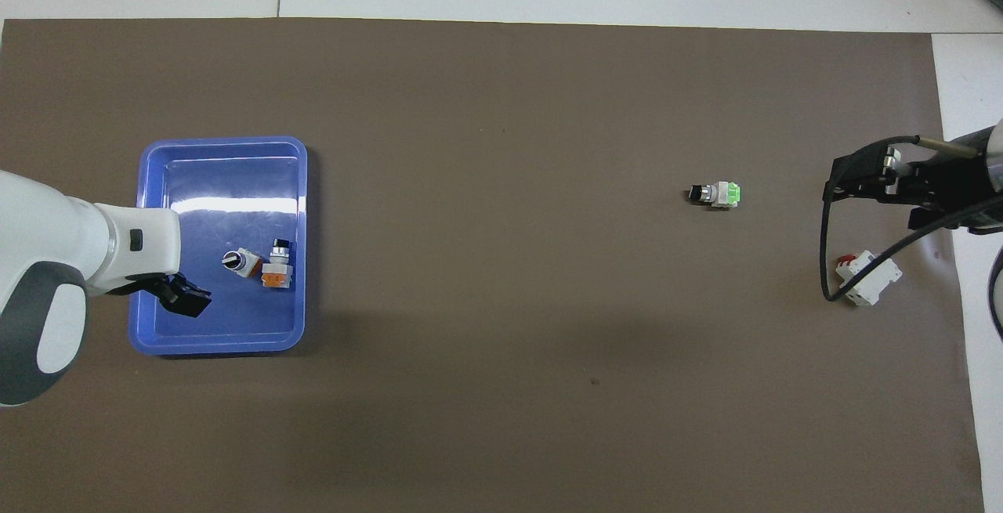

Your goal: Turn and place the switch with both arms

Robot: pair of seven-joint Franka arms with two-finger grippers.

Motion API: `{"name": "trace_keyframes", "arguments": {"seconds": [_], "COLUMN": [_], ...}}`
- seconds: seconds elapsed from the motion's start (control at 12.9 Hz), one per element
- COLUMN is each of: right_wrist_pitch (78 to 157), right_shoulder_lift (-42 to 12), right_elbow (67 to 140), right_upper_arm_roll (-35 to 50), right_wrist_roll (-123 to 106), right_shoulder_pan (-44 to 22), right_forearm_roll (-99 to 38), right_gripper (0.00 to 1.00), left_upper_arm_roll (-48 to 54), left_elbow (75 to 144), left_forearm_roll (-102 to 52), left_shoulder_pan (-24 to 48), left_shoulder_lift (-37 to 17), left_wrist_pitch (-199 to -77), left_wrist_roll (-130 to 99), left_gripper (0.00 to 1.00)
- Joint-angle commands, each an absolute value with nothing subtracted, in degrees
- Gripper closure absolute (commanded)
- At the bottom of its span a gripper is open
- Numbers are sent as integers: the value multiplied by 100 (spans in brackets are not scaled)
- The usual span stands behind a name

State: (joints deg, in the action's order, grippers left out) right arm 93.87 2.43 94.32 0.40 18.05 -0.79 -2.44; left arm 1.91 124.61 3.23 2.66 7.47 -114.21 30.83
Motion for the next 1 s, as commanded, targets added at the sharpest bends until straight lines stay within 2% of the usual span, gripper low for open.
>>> {"name": "trace_keyframes", "arguments": {"seconds": [0.0,0.15,0.46,0.77,0.93], "right_wrist_pitch": [9161,8939,8965,9009,9000], "right_shoulder_lift": [238,114,123,123,132], "right_elbow": [9283,9036,9044,9061,9079], "right_upper_arm_roll": [-150,-71,-53,-53,-53], "right_wrist_roll": [1153,1160,1116,1160,1169], "right_shoulder_pan": [-115,52,44,26,0], "right_forearm_roll": [-308,-308,-316,-316,-316], "right_gripper": [0,0,0,0,0], "left_upper_arm_roll": [167,167,167,141,123], "left_elbow": [12507,12096,10936,9180,8633], "left_forearm_roll": [404,326,27,-220,-246], "left_shoulder_pan": [246,246,264,255,255], "left_shoulder_lift": [826,704,519,150,18], "left_wrist_pitch": [-11496,-11453,-10988,-9548,-9099], "left_wrist_roll": [1511,696,694,738,756], "left_gripper": [0,0,0,0,0]}}
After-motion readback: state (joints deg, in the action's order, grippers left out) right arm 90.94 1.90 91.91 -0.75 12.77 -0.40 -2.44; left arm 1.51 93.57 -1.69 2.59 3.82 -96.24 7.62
